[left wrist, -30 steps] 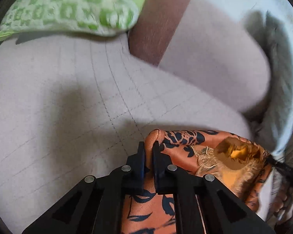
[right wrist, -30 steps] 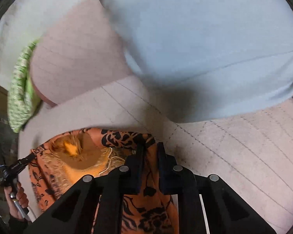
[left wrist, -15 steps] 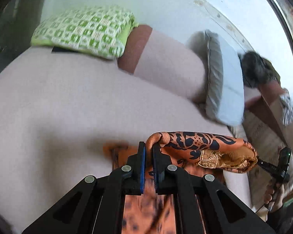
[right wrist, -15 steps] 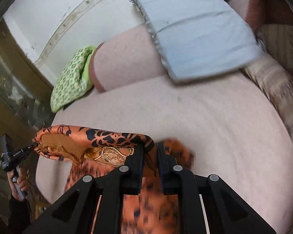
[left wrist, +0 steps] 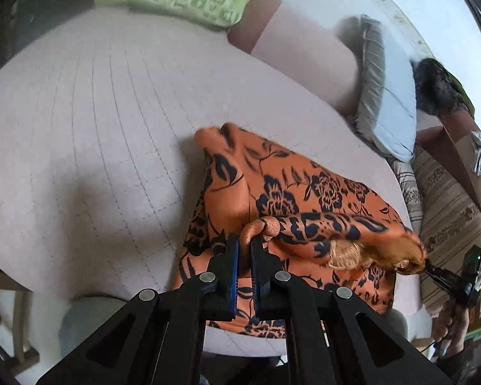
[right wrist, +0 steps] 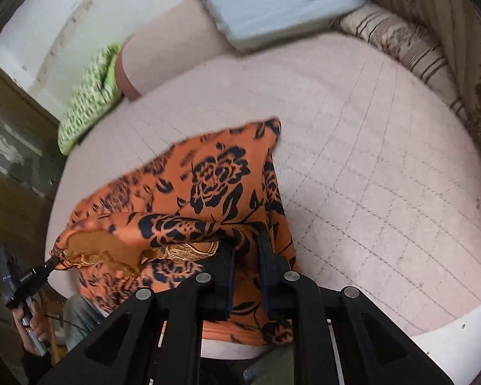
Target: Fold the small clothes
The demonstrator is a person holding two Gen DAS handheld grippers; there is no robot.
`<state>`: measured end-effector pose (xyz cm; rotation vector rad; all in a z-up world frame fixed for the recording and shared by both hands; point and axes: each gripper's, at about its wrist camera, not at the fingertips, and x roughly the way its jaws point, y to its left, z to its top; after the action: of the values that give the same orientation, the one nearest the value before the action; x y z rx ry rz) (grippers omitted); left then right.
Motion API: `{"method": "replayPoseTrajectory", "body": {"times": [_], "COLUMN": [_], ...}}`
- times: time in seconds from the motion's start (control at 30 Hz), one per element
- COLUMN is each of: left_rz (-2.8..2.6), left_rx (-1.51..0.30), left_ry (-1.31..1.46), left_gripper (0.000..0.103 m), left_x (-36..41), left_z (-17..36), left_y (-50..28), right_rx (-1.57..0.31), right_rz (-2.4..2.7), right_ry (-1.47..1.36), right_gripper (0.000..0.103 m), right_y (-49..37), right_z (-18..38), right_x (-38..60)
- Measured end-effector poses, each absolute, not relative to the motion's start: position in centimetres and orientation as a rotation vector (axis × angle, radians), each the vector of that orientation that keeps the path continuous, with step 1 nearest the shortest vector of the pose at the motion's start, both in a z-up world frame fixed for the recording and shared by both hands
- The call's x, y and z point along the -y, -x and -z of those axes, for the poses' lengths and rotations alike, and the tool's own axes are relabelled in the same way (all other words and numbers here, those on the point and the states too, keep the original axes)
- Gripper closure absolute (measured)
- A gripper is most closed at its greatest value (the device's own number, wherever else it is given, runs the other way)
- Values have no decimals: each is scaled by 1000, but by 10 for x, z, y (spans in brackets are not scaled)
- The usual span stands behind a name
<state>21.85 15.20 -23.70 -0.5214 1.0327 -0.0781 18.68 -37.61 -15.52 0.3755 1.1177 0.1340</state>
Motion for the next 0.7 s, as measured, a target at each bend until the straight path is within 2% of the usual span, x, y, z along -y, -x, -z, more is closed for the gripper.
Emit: {"method": "replayPoseTrajectory", "body": {"times": [0.17,0.27,0.33,0.37,0.47,0.53,0.57,0.6,0.7], "left_rz": [36,31,24,30,49,65,72,83,141], "left_rx": [-1148,-1120,-1137,-1157,-1150,-1121,-1106,-1097,-1086], "left_ry": [520,502,483,474,433,454,489,520,647], "left_gripper": [97,94,91,91,85,79,74,69,62], "left_x": [-150,-152,-146,-134,-123,-117,-118,-122,-128], "left_z": [264,262,262,260,242,223,217,205,196], "left_y": [-229,-223,-214,-208,-190,-169,-159,-147,-132], "right_rx": [-1185,-1174,-1209,-1231,-1201,-1166,-1152,-1144,-1141], "right_rz": [-116,-116,-98,-79,-120,-110,-112,-119,-181], "right_ry": [-415,-385,-388,-406,-427,-409,-434,-460,-547], "right_gripper": [90,90,88,83,81,70,55,49,49], "right_y": [-168,-154,-152,-153,-142,-127,-118,-112,-104], "right_z": [180,175,182,183,167,154,148,147,150], "right_x": [373,368,373,378,381,378,378,377,365]}}
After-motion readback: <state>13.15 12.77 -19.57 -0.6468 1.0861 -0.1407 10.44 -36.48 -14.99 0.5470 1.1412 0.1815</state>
